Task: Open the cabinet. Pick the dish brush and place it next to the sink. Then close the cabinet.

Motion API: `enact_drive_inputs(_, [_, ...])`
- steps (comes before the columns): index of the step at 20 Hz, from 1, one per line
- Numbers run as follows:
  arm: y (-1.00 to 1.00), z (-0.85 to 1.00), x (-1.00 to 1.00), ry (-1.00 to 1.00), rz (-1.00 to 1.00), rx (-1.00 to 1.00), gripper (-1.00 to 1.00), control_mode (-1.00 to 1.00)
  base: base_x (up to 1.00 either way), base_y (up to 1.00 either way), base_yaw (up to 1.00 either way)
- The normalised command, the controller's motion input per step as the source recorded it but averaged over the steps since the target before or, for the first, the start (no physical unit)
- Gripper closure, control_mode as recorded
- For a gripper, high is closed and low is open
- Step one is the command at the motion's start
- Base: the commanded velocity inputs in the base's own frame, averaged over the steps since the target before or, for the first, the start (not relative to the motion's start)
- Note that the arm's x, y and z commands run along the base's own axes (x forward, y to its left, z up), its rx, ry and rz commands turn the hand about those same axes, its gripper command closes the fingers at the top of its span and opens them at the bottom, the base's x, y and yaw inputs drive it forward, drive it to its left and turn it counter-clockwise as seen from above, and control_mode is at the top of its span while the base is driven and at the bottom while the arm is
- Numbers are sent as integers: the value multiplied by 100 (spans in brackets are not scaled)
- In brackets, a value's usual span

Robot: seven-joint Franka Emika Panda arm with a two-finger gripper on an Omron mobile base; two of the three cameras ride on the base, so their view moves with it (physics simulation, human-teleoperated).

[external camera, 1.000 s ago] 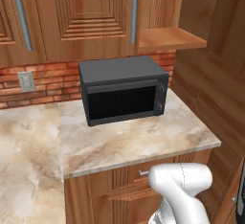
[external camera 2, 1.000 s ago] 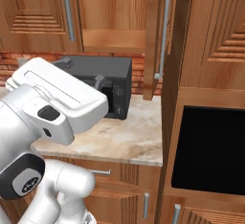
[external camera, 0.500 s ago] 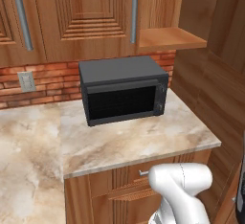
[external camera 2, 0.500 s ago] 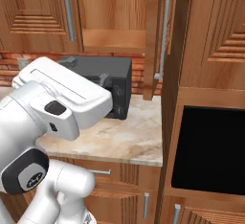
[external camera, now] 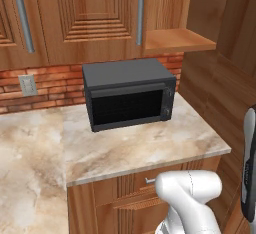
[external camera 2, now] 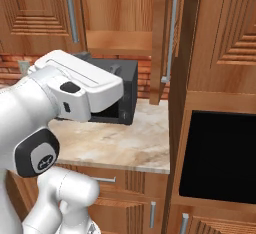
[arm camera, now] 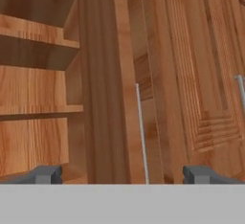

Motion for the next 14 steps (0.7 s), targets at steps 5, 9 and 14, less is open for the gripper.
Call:
enact_drive_inputs(5, [-4, 0, 14, 0, -4, 0, -100, -100, 0, 0, 0])
enact_drive_inputs(9, [-15, 0, 4, 0, -4, 0, -100, -100, 0, 0, 0])
enact_drive_inputs(14, [-21, 0, 8, 0, 0, 0, -100, -100, 0, 0, 0])
